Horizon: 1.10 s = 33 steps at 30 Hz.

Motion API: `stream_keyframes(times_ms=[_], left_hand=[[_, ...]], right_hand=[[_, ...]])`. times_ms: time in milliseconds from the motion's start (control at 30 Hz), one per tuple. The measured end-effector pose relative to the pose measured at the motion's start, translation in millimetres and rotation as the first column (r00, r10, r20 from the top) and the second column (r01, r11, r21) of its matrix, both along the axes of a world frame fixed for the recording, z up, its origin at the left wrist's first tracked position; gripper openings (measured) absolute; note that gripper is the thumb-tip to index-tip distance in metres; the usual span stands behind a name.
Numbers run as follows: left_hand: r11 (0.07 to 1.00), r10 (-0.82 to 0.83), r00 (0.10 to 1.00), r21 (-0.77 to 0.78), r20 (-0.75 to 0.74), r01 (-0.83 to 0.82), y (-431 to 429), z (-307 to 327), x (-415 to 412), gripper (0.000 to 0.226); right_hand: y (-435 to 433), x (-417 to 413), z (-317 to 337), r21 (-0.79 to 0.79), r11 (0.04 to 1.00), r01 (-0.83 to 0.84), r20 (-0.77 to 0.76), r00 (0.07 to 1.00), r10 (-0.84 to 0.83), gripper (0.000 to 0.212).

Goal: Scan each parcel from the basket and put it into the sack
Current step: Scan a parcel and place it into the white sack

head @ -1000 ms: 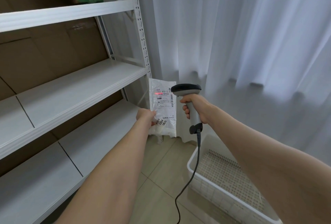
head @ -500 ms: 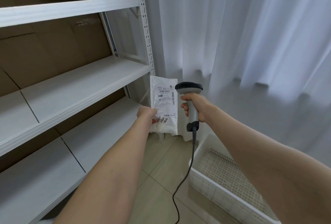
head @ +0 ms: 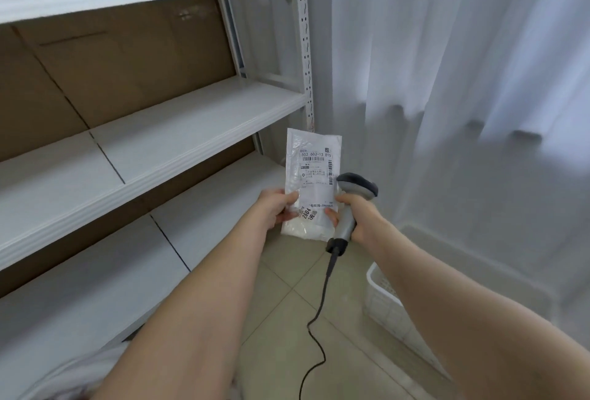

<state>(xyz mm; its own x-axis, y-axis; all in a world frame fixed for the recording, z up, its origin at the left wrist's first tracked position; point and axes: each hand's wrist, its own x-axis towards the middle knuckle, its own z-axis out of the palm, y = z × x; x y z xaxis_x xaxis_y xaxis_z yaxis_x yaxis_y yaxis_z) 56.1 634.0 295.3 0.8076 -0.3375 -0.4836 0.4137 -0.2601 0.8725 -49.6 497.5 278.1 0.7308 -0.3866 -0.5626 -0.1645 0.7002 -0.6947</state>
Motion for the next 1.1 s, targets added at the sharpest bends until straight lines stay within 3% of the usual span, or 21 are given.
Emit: stream_keyframes(times_ms=[133, 333, 533, 700, 933, 1100], left_hand=[[1.000, -0.003, 1.000, 0.000, -0.007, 0.003, 59, 5, -27, 0.032], [0.979, 0.169, 0.978, 0.092, 0.121, -0.180, 151, 4, -93, 0.024], [0.896, 0.300, 0.912, 0.246, 0.281, -0.371, 265, 4, -131, 0.026], [0.830, 0.364, 0.881, 0.323, 0.303, -0.455, 352, -2, -145, 0.028], [0.747, 0.309, 0.911, 0.524, 0.272, -0.410, 469, -39, -133, 0.023], [0.685, 0.126, 0.960, 0.677, 0.251, -0.267, 549, -100, -95, 0.027]], right_hand=[[49, -5, -7, -0.035, 0.997, -0.074, -0.041, 0.997, 0.073, 0.030], [133, -57, -7, -0.009, 0.988, -0.154, 0.003, 0.988, 0.154, 0.014], [223, -92, -3, -0.014, 0.958, -0.288, -0.036, 0.957, 0.287, 0.003], [301, -94, -10, 0.027, 0.932, -0.360, -0.050, 0.931, 0.361, 0.015], [417, -68, -39, 0.096, 0.909, -0.405, -0.107, 0.904, 0.414, 0.019], [496, -38, -84, 0.157, 0.916, -0.370, -0.238, 0.886, 0.399, 0.017]])
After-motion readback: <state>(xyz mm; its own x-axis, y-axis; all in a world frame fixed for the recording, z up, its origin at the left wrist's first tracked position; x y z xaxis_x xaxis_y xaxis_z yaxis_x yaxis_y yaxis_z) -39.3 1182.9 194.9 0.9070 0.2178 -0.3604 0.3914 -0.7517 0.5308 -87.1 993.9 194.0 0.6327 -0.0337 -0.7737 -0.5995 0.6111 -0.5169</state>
